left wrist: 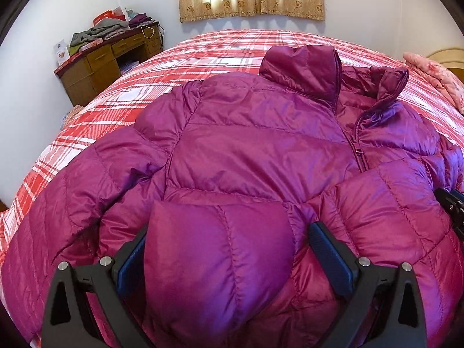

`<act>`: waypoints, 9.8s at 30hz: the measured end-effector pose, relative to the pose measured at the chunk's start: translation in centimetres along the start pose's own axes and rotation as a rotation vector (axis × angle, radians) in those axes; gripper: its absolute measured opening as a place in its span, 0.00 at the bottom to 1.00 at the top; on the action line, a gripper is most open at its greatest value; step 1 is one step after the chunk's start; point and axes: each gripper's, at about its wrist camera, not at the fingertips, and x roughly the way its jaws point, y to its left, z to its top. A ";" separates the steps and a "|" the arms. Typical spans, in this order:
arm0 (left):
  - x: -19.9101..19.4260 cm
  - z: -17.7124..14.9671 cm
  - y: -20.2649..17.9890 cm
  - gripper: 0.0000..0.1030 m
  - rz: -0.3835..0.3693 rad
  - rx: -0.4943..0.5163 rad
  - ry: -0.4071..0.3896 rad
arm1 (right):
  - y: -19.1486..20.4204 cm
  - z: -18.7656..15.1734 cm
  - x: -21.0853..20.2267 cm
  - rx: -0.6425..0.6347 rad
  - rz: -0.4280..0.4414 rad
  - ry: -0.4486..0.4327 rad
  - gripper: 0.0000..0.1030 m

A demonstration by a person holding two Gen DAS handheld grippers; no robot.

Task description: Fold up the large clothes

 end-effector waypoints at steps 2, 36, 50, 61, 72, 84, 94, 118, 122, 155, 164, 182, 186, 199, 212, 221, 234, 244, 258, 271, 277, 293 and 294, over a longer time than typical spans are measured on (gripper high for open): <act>0.0 -0.1 0.1 0.99 -0.006 -0.006 -0.002 | 0.0 0.1 0.1 -0.002 -0.004 0.001 0.48; 0.3 0.0 0.2 0.99 -0.025 -0.024 -0.002 | 4.6 -4.1 -3.4 -0.119 0.013 0.006 0.63; 0.1 -0.1 0.2 0.99 -0.013 -0.013 -0.002 | 4.6 -4.1 -3.3 -0.114 0.012 0.002 0.64; -2.6 0.4 2.5 0.99 -0.048 0.063 -0.005 | 3.7 -3.9 -4.2 -0.091 0.071 0.002 0.69; -9.7 -8.1 24.8 0.99 0.153 -0.097 -0.028 | 2.3 -8.3 -11.9 -0.081 0.096 -0.117 0.89; -9.1 -13.8 31.1 0.68 0.073 -0.250 0.031 | 5.8 -9.2 -12.9 -0.157 0.111 -0.160 0.89; -13.7 -7.1 30.7 0.20 0.259 -0.147 -0.176 | 2.4 -9.0 -14.2 -0.102 0.067 -0.219 0.89; -20.5 -3.9 -3.0 0.78 -0.093 0.356 -0.374 | -2.9 -9.6 -11.9 0.042 0.071 -0.169 0.89; -21.7 -5.2 -4.6 0.84 -0.100 0.386 -0.454 | -3.6 -9.9 -11.4 0.065 0.082 -0.149 0.89; -8.2 -8.2 15.7 0.86 0.106 -0.011 -0.055 | 1.9 -4.3 -8.3 0.034 0.296 0.065 0.13; -12.4 -1.1 14.1 0.86 0.007 -0.026 -0.140 | 0.4 -2.1 -11.5 0.090 0.163 -0.073 0.37; -1.5 -0.4 5.0 0.89 0.014 0.016 -0.048 | 6.7 -2.6 -3.9 0.033 0.190 -0.058 0.33; -0.9 -0.4 4.9 0.92 0.011 0.020 -0.020 | 6.6 -2.8 -3.4 0.046 0.199 -0.052 0.33; -0.8 -0.7 4.9 0.93 0.010 0.019 -0.020 | 7.4 -2.8 -2.9 0.020 0.156 -0.038 0.33; -4.8 1.4 5.8 0.93 -0.005 0.053 -0.093 | 7.3 -2.0 -4.2 0.018 0.169 -0.042 0.33; -0.4 6.8 10.1 0.93 0.087 -0.026 -0.075 | 1.2 4.1 -4.6 0.098 0.026 -0.135 0.35; 3.6 3.6 8.3 0.95 0.156 0.011 -0.032 | -1.2 2.3 1.5 0.072 -0.002 -0.012 0.36; 3.3 3.4 8.2 0.97 0.157 0.003 -0.034 | -0.9 1.9 1.4 0.068 -0.011 -0.020 0.36; 3.6 3.3 8.8 0.98 0.112 -0.019 -0.028 | -0.8 1.8 1.4 0.060 -0.022 -0.020 0.36; 3.6 3.3 8.8 0.98 0.111 -0.018 -0.030 | -0.1 1.8 1.4 0.052 -0.040 -0.020 0.36; 3.3 3.4 8.5 0.98 0.136 0.009 -0.029 | -0.1 1.7 1.4 0.051 -0.043 -0.021 0.36; 0.2 15.9 5.1 0.97 -0.109 -0.031 0.012 | 0.2 12.3 -1.8 0.072 0.168 -0.044 0.89; 1.1 16.4 4.4 0.97 -0.110 -0.034 0.024 | 0.5 13.1 -1.3 0.079 0.183 -0.034 0.90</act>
